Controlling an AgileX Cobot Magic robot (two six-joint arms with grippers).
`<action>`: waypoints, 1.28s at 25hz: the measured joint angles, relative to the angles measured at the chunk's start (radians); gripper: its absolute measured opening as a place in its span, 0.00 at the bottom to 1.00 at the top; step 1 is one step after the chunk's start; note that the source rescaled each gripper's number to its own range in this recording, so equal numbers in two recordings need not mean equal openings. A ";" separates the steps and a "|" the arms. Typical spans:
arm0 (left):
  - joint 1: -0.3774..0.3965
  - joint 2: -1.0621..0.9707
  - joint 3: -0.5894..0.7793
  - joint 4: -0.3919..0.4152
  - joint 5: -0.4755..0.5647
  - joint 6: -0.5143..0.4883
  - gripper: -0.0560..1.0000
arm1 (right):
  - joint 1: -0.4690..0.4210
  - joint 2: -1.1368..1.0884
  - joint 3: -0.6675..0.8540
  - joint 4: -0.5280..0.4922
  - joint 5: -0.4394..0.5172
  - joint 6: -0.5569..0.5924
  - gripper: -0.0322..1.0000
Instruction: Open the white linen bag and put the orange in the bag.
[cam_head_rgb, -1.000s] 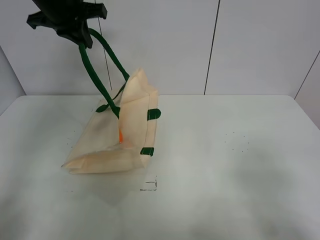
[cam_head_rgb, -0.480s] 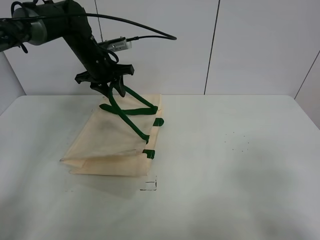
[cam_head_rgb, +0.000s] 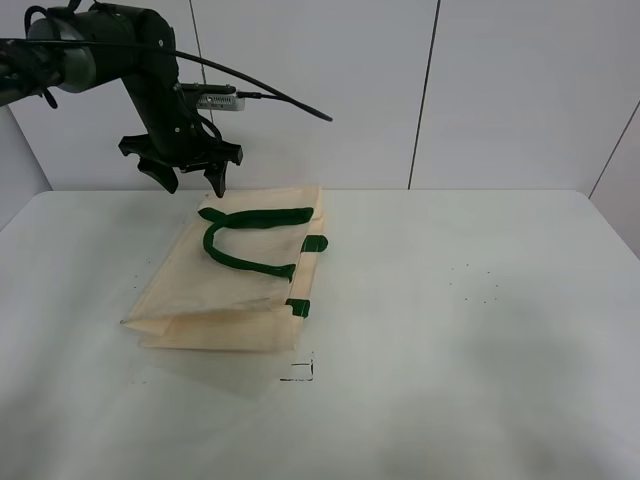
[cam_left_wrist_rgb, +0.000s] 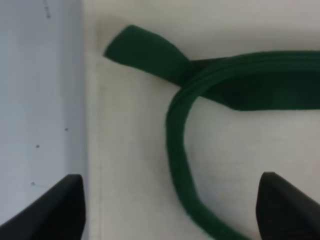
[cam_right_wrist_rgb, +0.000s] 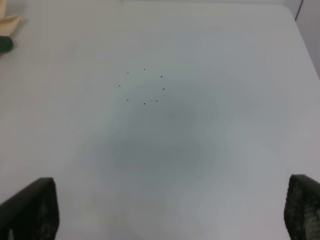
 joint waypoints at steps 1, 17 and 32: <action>0.005 0.000 0.000 0.000 0.003 -0.001 0.92 | 0.000 0.000 0.000 0.000 0.000 0.000 1.00; 0.278 -0.005 0.003 -0.106 0.082 0.052 0.92 | 0.000 0.000 0.000 0.000 0.000 0.000 1.00; 0.277 -0.559 0.661 -0.095 0.081 0.042 0.92 | 0.000 0.000 0.000 0.000 0.000 0.000 1.00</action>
